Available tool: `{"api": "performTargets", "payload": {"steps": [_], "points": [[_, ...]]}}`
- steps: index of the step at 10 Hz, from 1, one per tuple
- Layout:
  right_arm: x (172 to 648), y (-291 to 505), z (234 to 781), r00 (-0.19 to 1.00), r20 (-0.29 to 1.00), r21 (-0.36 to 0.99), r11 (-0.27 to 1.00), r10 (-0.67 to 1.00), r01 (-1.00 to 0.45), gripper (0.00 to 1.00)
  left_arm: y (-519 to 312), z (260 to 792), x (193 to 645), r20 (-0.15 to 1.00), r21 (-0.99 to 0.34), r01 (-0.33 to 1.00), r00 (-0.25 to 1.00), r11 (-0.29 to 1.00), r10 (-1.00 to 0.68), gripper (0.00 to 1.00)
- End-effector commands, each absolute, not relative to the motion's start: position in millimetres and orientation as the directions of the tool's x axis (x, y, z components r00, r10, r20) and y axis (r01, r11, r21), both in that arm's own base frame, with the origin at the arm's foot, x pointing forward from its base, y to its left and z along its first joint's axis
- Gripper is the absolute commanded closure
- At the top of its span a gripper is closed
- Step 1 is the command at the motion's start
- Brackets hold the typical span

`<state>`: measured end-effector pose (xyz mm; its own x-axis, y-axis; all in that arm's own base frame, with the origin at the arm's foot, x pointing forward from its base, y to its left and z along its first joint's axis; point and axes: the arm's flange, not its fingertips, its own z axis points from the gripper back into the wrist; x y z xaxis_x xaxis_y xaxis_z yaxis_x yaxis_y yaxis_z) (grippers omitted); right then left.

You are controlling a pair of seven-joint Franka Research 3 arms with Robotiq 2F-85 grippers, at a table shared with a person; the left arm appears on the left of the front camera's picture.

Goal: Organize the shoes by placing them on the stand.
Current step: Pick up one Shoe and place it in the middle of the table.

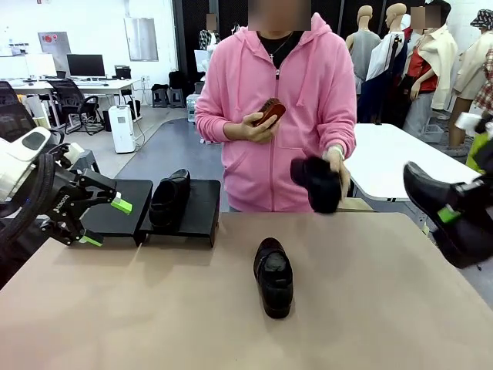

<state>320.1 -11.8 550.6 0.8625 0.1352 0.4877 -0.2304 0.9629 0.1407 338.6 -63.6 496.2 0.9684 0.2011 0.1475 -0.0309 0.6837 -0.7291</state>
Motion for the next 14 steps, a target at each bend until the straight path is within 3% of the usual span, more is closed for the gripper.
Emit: {"api": "performTargets", "payload": {"steps": [1,2,4,6,10,14], "points": [[308,-42,552,0.860,0.509,0.165,0.978,0.025,-0.126,1.00,-63,497,338,0.149,-0.730,-0.031,0.968,0.682,0.203,0.00],[293,-93,556,0.888,0.457,0.233,0.971,-0.054,-0.061,1.00,-63,497,338,0.149,-0.730,-0.031,0.968,0.682,0.203,0.00],[255,-180,540,0.888,0.359,0.243,0.948,-0.286,0.207,1.00,-63,497,338,0.149,-0.730,-0.031,0.968,0.682,0.203,0.00],[235,-196,517,0.875,0.338,0.268,0.926,-0.347,0.264,1.00,-63,497,338,0.149,-0.730,-0.031,0.968,0.682,0.203,0.00],[238,-139,529,0.897,0.396,0.223,0.968,-0.196,0.113,1.00,-63,497,338,0.149,-0.730,-0.031,0.968,0.682,0.203,0.00],[252,120,579,0.851,0.492,0.127,0.951,0.186,-0.282,1.00,-63,497,338,0.149,-0.730,-0.031,0.968,0.682,0.203,0.00]]}}
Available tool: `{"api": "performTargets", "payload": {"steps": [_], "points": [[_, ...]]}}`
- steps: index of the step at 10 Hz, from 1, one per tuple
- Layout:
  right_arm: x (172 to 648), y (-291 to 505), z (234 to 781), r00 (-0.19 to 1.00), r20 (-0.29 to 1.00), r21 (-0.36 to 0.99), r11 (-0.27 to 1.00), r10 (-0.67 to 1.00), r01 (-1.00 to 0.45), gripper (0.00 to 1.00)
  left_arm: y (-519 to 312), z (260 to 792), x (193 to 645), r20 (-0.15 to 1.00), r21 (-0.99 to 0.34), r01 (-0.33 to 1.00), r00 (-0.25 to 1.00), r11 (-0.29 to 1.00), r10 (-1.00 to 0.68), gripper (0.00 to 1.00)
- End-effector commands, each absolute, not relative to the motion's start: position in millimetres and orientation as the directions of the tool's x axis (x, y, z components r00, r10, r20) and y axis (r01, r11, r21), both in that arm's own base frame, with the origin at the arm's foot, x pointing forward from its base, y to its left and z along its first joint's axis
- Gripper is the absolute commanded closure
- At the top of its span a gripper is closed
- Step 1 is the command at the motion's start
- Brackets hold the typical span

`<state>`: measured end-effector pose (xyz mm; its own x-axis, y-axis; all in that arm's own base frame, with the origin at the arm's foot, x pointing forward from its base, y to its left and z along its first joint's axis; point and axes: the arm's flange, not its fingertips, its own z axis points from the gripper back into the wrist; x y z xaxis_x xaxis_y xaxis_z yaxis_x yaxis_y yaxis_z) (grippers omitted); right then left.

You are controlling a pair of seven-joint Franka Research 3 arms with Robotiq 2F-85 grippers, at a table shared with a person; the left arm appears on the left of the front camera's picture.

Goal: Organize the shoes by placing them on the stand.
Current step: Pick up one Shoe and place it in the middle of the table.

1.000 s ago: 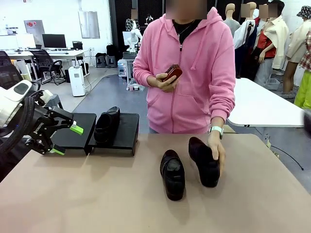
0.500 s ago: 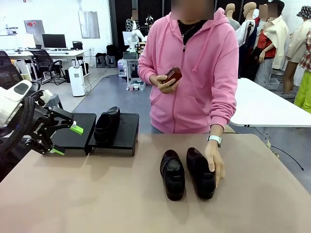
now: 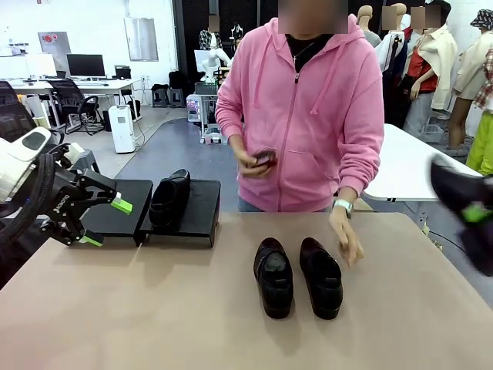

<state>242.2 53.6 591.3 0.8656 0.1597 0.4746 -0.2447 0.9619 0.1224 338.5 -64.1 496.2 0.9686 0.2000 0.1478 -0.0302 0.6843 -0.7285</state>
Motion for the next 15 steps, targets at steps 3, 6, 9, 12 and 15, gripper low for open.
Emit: {"api": "performTargets", "payload": {"steps": [3,6,9,12,15], "points": [[239,297,551,0.790,0.367,0.032,0.842,0.491,-0.538,1.00,-63,497,338,0.149,-0.730,-0.031,0.968,0.682,0.203,0.00],[192,319,524,0.769,0.356,0.037,0.814,0.531,-0.579,1.00,-63,497,338,0.149,-0.730,-0.031,0.968,0.682,0.203,0.00],[192,319,524,0.769,0.356,0.037,0.814,0.531,-0.579,1.00,-63,497,338,0.149,-0.730,-0.031,0.968,0.682,0.203,0.00],[202,407,520,0.813,0.285,0.026,0.843,0.508,-0.537,1.00,-63,497,338,0.149,-0.730,-0.031,0.968,0.682,0.203,0.00],[259,463,483,0.970,0.148,0.050,0.978,0.195,-0.204,1.00,-63,497,338,0.149,-0.730,-0.031,0.968,0.682,0.203,0.00]]}}
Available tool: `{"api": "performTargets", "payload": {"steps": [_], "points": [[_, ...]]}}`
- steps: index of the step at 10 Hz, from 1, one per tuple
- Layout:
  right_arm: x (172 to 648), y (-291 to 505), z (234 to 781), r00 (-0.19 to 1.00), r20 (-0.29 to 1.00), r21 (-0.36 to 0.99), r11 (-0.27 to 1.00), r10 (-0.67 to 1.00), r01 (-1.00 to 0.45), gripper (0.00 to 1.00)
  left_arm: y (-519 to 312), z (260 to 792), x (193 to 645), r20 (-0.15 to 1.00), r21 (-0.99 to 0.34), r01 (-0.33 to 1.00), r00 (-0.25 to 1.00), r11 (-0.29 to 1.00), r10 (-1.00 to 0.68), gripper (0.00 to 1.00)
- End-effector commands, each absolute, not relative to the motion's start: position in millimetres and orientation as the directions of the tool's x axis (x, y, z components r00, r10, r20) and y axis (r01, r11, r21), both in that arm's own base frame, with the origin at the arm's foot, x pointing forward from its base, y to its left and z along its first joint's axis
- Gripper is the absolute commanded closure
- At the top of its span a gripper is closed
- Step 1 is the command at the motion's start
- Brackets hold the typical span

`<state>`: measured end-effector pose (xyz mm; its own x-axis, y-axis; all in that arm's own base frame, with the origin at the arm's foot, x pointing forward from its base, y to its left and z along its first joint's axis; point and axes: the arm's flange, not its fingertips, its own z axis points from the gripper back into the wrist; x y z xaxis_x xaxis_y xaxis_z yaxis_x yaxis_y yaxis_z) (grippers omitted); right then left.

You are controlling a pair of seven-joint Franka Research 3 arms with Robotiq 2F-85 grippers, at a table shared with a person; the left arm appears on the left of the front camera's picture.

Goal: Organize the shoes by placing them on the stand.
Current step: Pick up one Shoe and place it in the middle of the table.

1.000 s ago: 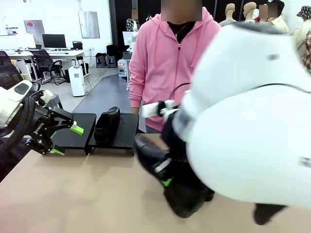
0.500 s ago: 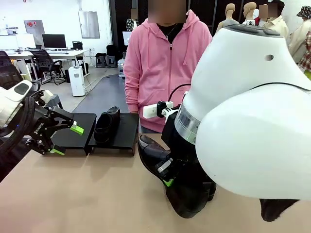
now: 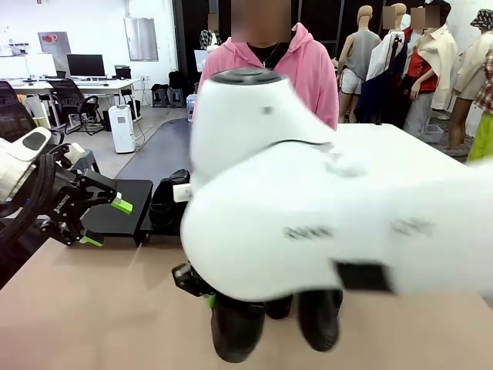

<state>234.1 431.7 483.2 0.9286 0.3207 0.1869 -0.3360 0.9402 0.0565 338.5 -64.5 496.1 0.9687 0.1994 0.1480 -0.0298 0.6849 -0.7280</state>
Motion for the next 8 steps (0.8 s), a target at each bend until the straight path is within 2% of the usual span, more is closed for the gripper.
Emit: {"api": "performTargets", "payload": {"steps": [1,4,6,8], "points": [[270,469,473,0.977,0.139,0.048,0.985,0.160,-0.168,1.00,-63,497,338,0.149,-0.730,-0.031,0.968,0.682,0.203,0.00],[315,470,422,0.981,0.077,0.079,0.980,0.179,-0.185,1.00,-63,497,338,0.149,-0.730,-0.031,0.968,0.682,0.203,0.00],[339,466,391,0.982,0.093,0.032,0.985,0.165,-0.168,1.00,-63,497,338,0.149,-0.730,-0.031,0.968,0.682,0.203,0.00],[352,464,375,0.977,0.143,0.065,0.983,0.159,-0.170,1.00,-63,497,338,0.149,-0.730,-0.031,0.968,0.682,0.203,0.00]]}}
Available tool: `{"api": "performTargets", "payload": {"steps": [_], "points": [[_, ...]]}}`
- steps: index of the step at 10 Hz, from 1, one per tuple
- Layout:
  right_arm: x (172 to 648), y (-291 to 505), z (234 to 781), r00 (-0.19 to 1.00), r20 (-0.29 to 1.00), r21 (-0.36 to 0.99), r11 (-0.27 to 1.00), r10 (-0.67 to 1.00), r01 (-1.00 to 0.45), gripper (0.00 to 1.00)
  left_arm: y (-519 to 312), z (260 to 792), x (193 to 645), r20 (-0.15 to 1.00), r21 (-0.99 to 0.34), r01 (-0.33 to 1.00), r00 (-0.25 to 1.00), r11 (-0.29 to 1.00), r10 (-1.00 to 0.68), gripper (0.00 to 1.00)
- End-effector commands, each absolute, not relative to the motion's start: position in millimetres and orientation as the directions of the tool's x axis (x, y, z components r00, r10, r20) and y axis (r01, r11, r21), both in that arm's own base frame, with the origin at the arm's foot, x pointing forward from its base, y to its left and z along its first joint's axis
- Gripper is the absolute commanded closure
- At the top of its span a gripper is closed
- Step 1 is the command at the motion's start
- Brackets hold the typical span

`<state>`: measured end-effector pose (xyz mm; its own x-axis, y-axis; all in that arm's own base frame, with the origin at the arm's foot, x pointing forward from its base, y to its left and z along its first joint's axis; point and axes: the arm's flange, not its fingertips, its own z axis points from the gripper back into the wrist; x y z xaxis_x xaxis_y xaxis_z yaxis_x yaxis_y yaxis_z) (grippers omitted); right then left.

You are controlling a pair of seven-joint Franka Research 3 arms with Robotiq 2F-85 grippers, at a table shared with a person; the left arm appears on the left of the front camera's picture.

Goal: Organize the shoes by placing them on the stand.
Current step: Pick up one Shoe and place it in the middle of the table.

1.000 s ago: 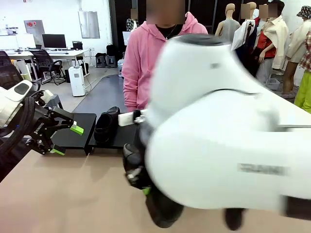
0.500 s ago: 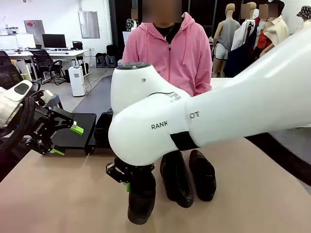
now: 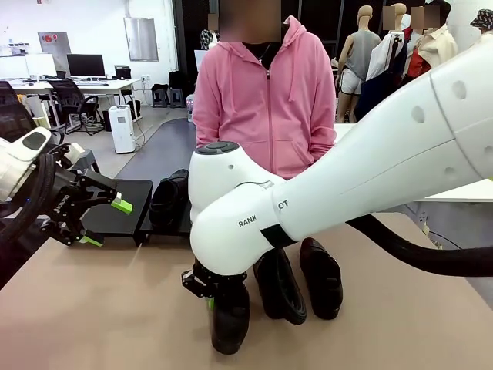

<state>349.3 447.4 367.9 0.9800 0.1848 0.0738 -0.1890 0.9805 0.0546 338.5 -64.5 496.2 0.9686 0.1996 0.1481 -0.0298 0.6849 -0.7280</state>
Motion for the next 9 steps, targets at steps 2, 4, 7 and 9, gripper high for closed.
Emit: {"api": "performTargets", "payload": {"steps": [2,4,7,9], "points": [[355,462,365,0.972,0.171,0.072,0.982,0.159,-0.173,0.91,-63,497,338,0.149,-0.730,-0.031,0.968,0.682,0.203,0.00],[354,458,364,0.976,0.155,0.081,0.982,0.155,-0.169,0.00,-63,497,338,0.149,-0.730,-0.031,0.968,0.682,0.203,0.00],[337,413,429,0.959,0.210,0.241,0.940,0.191,-0.240,0.00,-63,497,338,0.149,-0.730,-0.031,0.968,0.682,0.203,0.00],[322,334,501,0.954,0.191,0.305,0.910,0.231,-0.282,0.00,-63,497,338,0.149,-0.730,-0.031,0.968,0.682,0.203,0.00]]}}
